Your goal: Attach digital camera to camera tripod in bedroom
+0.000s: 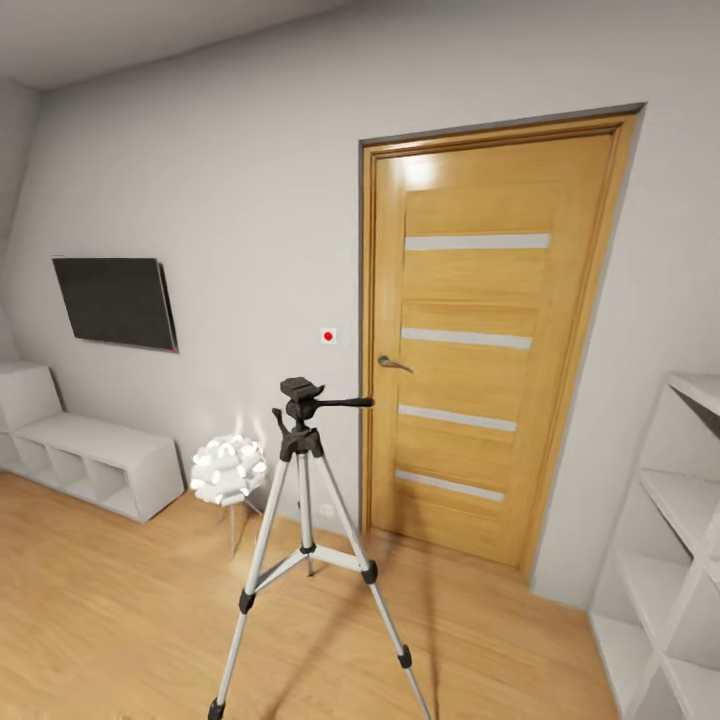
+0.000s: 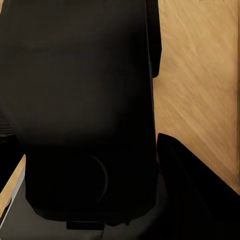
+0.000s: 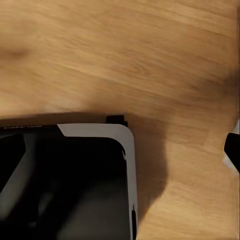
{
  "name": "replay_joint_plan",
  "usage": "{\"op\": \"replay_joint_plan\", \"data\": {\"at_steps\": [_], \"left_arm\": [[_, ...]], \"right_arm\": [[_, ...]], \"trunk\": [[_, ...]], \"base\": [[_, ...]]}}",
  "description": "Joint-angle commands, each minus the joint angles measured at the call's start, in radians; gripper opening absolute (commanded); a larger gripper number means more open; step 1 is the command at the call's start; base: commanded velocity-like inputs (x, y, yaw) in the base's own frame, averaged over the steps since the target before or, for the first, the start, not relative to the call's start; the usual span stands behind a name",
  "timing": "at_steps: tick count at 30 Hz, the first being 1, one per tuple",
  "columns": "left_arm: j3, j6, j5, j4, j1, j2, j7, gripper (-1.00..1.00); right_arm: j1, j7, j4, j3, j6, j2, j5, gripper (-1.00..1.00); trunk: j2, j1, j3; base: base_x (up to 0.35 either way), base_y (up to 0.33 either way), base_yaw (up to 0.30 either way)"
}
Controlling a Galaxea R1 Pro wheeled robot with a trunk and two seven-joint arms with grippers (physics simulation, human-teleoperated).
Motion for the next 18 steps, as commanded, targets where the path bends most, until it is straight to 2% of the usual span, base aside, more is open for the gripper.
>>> {"op": "replay_joint_plan", "data": {"at_steps": [1, 9, 18], "left_arm": [[-0.009, -0.003, 0.008, 0.002, -0.001, 0.0, -0.004, -1.0], [-0.008, -0.005, 0.01, 0.002, -0.001, 0.001, -0.003, -1.0], [-0.007, -0.01, 0.015, 0.002, -0.001, 0.001, -0.003, -1.0]], "right_arm": [[-0.001, 0.002, 0.003, -0.009, -0.006, -0.001, 0.009, 1.0], [-0.001, 0.001, 0.003, -0.009, -0.007, -0.001, 0.009, 1.0], [-0.001, 0.001, 0.003, -0.008, -0.007, -0.001, 0.009, 1.0]], "trunk": [[-0.001, 0.0, 0.0], [-0.001, 0.0, 0.0], [-0.001, 0.0, 0.0]], "base": [[0.058, -0.279, 0.221], [0.072, -0.246, 0.251], [0.011, -0.034, 0.268]]}}
